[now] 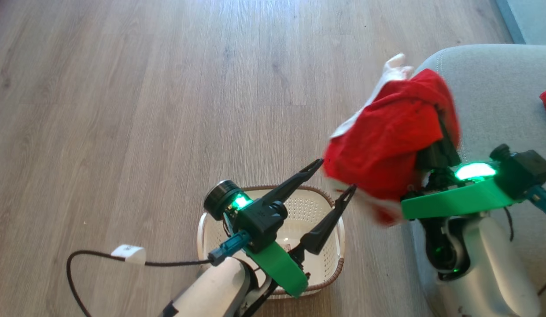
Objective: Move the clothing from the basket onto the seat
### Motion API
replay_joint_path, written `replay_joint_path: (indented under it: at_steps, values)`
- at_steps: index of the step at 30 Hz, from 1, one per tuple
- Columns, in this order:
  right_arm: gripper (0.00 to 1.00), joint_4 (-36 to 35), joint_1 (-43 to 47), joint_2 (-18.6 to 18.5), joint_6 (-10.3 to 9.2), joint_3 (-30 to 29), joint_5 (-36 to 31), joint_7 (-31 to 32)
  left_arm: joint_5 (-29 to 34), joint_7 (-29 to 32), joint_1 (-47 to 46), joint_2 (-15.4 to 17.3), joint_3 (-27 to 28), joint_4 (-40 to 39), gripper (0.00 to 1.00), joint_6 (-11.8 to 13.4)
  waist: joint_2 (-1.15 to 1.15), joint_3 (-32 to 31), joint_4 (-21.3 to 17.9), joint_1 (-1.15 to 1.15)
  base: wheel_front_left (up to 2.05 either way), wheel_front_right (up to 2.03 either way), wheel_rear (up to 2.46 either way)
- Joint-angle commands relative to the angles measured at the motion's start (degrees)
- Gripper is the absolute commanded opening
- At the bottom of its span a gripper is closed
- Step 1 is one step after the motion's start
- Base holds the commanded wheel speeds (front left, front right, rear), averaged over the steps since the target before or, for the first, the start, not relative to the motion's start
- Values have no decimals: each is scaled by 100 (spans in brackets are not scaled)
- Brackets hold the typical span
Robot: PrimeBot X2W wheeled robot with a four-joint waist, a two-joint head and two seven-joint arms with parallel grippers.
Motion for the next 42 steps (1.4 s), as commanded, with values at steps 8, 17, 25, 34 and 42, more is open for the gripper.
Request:
replay_joint_path:
  at_steps: [8, 17, 25, 34, 42]
  values:
    - [0, -321, -356, 37, -1, -246, -426, -54, 372, -28, 24, 20, 576, 15, 100, -82, 0, -14, -29, 0, 0, 0, 0]
    - [0, -372, -84, 37, -1, -703, -805, -54, 478, -28, 388, 37, 1044, 271, 100, -165, 0, -36, -29, 0, 0, 0, 0]
    - [0, 104, 331, 37, -1, -1142, -957, -54, 665, -28, 613, 32, 1210, 445, 100, -216, 0, -56, -37, 0, 0, 0, 0]
    - [0, 479, 572, 37, -1, -1599, -811, -54, 897, -28, 924, 31, 1290, 683, 100, -257, 0, -59, -119, 0, 0, 0, 0]
    - [0, 540, 646, 37, -1, -1648, -741, -54, 979, -28, 1060, 28, 1284, 754, 100, -270, 0, -30, -156, 0, 0, 0, 0]
